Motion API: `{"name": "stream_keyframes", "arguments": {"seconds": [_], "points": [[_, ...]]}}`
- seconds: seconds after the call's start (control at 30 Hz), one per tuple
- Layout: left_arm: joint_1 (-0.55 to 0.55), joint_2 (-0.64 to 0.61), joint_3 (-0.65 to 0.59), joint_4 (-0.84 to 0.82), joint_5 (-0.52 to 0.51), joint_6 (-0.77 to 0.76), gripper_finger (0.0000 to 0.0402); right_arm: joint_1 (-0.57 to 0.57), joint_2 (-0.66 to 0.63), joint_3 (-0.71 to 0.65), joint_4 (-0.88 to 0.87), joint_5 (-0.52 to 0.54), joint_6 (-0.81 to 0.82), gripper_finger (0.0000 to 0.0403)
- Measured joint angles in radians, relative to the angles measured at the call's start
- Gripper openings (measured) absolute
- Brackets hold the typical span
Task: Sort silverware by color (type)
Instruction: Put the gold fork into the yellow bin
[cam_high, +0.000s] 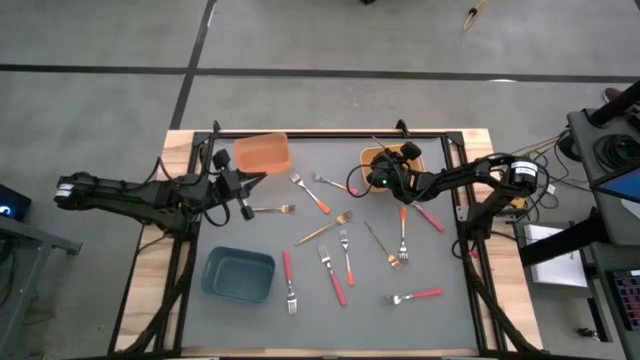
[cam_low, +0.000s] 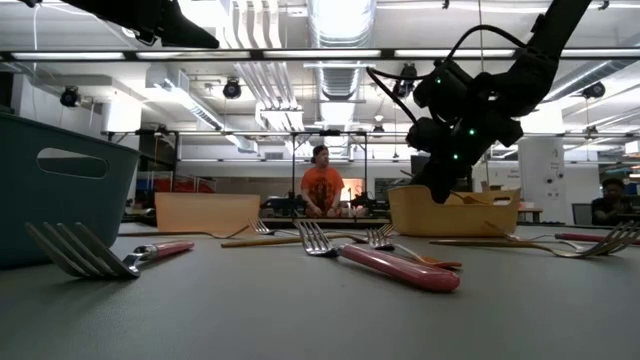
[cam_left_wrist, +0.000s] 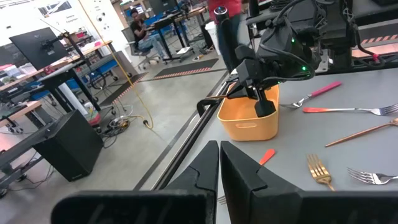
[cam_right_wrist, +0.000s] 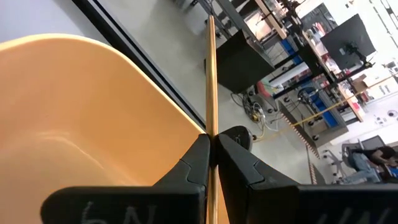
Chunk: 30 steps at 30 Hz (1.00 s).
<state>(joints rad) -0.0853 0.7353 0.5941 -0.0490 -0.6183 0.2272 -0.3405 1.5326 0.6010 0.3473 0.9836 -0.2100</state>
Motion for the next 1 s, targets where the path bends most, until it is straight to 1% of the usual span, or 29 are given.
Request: {"name": "stream_keyframes", "arguments": {"seconds": [0.5, 0.6, 0.9, 1.0], "points": [[0.0, 0.0, 0.0, 0.0, 0.0, 0.0, 0.0, 0.0, 0.0, -0.001, 0.0, -0.001, 0.005, 0.0013], [0.0, 0.0, 0.0, 0.0, 0.0, 0.0, 0.0, 0.0, 0.0, -0.001, -0.001, -0.02, 0.013, 0.0013], [0.0, 0.0, 0.0, 0.0, 0.0, 0.0, 0.0, 0.0, 0.0, -0.001, -0.001, -0.048, 0.101, 0.0013], [0.0, 0.0, 0.0, 0.0, 0.0, 0.0, 0.0, 0.0, 0.0, -0.001, -0.001, -0.049, 0.106, 0.0013]]}}
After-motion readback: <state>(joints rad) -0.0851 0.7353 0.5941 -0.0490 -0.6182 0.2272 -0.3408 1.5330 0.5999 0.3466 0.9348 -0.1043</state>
